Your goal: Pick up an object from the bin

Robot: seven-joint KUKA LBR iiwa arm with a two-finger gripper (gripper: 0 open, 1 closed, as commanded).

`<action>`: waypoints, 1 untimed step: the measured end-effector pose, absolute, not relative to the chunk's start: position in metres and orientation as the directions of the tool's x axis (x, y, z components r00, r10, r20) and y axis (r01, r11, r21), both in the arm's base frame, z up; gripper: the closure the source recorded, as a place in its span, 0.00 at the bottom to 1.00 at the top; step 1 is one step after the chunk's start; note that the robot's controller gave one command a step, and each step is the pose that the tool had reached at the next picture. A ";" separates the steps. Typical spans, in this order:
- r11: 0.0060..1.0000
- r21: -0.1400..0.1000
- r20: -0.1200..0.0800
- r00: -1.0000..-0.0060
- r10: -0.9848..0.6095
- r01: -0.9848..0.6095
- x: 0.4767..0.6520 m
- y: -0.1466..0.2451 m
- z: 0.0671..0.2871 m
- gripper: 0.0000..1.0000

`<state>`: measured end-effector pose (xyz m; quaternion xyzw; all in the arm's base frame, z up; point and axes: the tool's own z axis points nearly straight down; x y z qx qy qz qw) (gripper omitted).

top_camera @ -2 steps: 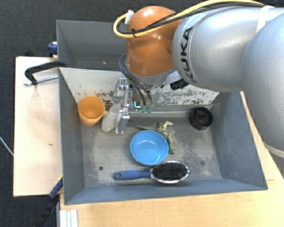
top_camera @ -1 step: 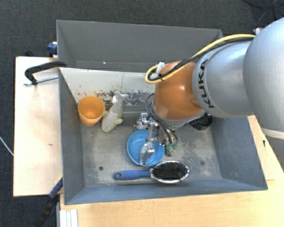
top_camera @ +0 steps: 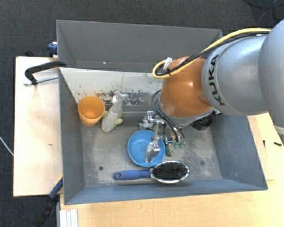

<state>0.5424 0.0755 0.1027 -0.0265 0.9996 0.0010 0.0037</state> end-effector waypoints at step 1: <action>1.000 0.003 -0.008 -1.000 -0.019 -0.019 0.554 0.083 0.124 0.00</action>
Offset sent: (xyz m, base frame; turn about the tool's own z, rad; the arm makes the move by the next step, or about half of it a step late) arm 0.0101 0.0058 0.0191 0.0345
